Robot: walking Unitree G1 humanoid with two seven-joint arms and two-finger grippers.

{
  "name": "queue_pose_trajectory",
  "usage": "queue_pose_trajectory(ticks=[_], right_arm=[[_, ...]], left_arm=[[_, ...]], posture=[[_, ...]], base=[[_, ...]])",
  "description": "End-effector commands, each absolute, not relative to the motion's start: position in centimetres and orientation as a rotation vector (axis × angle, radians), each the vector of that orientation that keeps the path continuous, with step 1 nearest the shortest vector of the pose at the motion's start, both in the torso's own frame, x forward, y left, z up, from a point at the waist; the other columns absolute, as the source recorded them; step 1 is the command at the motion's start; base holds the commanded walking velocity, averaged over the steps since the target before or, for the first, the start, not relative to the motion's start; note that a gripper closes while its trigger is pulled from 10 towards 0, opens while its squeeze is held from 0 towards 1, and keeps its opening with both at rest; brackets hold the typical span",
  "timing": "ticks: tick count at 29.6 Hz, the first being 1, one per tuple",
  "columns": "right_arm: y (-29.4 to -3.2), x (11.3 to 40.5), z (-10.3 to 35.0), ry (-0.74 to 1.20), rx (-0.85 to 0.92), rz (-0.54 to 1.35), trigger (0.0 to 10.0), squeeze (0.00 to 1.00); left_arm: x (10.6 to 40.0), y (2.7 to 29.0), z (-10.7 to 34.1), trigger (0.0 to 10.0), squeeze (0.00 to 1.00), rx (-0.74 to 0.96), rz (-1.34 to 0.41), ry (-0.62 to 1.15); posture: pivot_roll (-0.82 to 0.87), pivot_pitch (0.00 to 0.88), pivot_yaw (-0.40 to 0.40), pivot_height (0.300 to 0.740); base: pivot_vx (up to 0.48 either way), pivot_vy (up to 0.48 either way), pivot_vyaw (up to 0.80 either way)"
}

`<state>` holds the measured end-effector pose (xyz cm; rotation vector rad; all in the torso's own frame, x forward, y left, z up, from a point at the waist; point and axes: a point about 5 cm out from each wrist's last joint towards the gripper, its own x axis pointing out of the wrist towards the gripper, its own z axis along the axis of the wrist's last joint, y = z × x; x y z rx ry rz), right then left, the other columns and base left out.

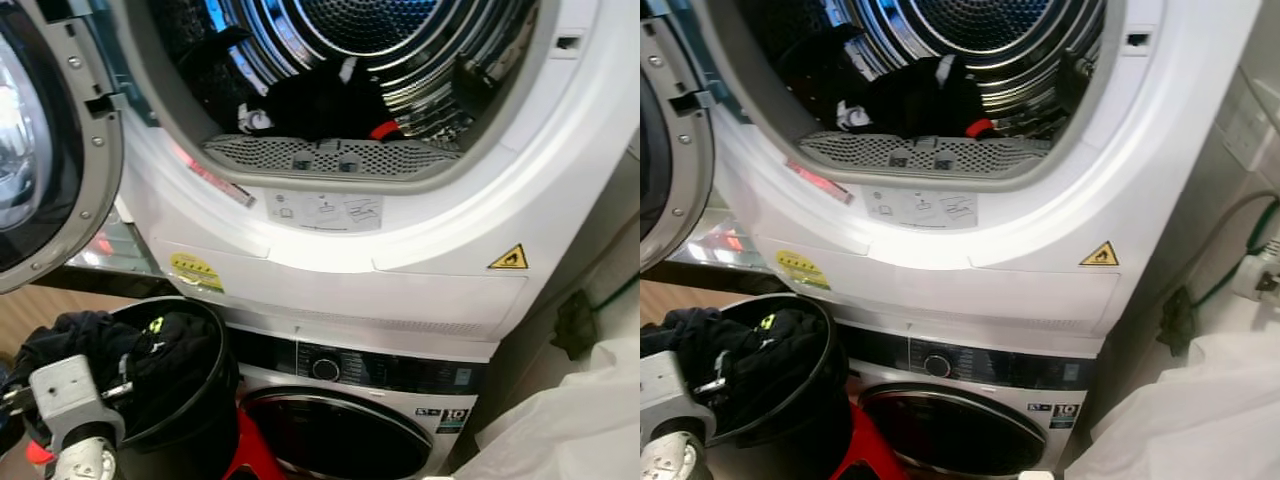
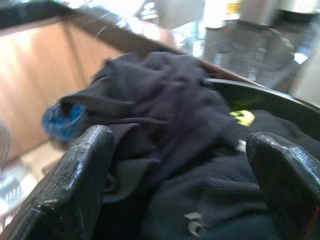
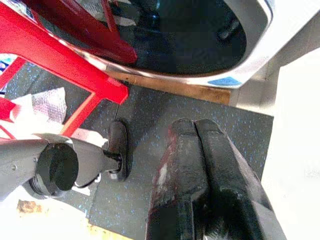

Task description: Clothes washing

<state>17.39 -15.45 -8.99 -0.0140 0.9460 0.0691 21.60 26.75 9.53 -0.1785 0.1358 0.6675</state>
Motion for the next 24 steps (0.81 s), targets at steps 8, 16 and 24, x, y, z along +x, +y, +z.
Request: queue_pose_trajectory(ticks=[8,16,24], right_arm=[[-15.5,17.2,-9.1,0.964,-0.028,0.088,10.0,0.00],[-15.4,17.2,-9.1,0.963,-0.034,0.097,10.0,0.00],[-15.5,17.3,-9.0,0.960,-0.036,0.095,10.0,0.00]], left_arm=[[24.4,27.8,9.7,10.0,1.00,-0.241,0.583,0.190],[25.8,27.7,9.6,10.0,1.00,-0.224,0.464,0.263],[25.0,26.3,9.4,10.0,1.00,-0.221,0.416,0.320]], posture=[[0.19,0.000,0.066,0.740],[0.17,0.000,0.070,0.740],[0.17,0.000,0.082,0.740]], base=[[0.000,0.000,0.00],[0.000,0.000,0.00],[0.000,0.000,0.00]])
